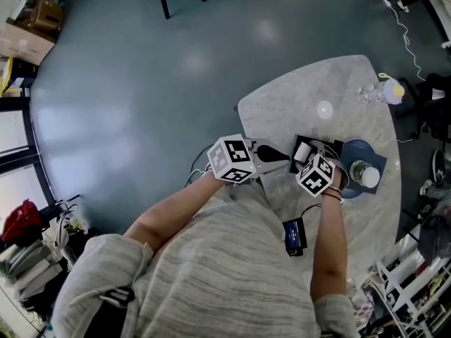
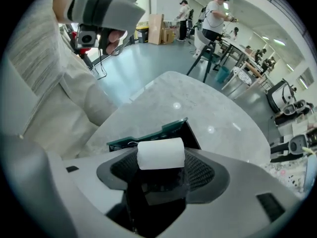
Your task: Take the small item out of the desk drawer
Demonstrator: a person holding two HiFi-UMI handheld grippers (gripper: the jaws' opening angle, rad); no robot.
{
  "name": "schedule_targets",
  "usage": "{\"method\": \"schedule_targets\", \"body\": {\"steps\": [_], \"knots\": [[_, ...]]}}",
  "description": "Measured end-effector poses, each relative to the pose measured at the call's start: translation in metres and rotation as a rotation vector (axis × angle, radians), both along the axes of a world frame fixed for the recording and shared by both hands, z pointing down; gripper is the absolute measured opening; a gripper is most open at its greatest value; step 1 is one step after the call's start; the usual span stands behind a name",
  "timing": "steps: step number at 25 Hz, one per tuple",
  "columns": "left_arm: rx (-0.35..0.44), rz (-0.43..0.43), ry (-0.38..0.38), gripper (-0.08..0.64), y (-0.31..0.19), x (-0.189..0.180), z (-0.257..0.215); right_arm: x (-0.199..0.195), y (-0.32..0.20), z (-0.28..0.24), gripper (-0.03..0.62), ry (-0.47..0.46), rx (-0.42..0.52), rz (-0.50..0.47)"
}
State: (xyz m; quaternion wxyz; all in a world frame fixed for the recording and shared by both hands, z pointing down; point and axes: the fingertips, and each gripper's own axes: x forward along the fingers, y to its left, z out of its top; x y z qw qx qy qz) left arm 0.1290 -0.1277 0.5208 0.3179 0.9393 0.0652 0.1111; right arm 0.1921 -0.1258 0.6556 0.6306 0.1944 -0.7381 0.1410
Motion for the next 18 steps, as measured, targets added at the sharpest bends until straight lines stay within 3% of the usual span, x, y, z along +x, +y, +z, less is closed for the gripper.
{"method": "schedule_targets", "body": {"steps": [12, 18], "knots": [[0.066, 0.002, -0.011, 0.015, -0.001, 0.005, -0.020, 0.008, -0.004, -0.061, 0.258, -0.264, 0.225, 0.435], [0.113, 0.023, -0.024, 0.015, 0.005, 0.006, -0.036, 0.005, -0.004, -0.114, 0.258, -0.548, 0.342, 0.673]]}}
